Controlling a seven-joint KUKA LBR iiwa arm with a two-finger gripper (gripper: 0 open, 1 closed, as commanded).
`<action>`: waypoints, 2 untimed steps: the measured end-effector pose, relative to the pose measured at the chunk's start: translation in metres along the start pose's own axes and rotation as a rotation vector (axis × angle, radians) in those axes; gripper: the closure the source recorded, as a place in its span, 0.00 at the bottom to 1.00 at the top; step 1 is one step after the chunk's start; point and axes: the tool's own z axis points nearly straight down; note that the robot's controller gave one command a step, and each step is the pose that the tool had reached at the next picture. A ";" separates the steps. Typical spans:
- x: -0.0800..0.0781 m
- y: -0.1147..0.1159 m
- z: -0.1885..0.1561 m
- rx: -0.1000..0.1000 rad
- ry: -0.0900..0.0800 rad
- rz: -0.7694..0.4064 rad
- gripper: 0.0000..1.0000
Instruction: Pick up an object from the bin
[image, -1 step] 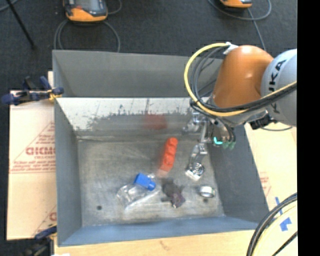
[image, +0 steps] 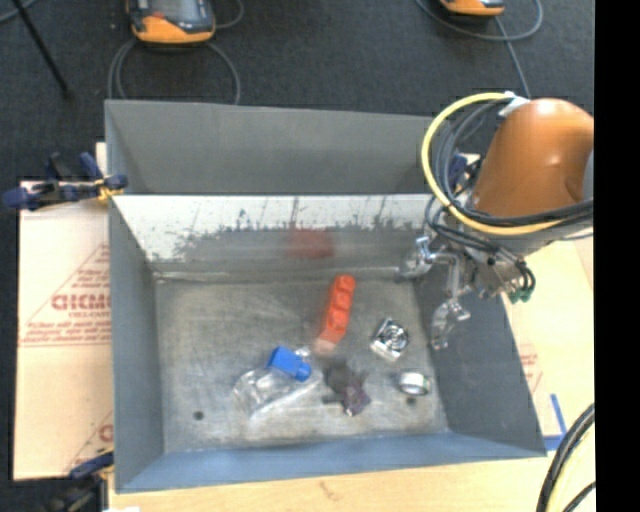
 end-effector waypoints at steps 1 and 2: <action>0.003 -0.042 0.144 -0.001 0.000 -0.267 0.00; 0.007 -0.031 0.146 0.004 -0.005 -0.330 0.00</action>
Offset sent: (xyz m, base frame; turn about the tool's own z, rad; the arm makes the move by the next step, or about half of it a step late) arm 0.0090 -0.0402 -0.1430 -0.2686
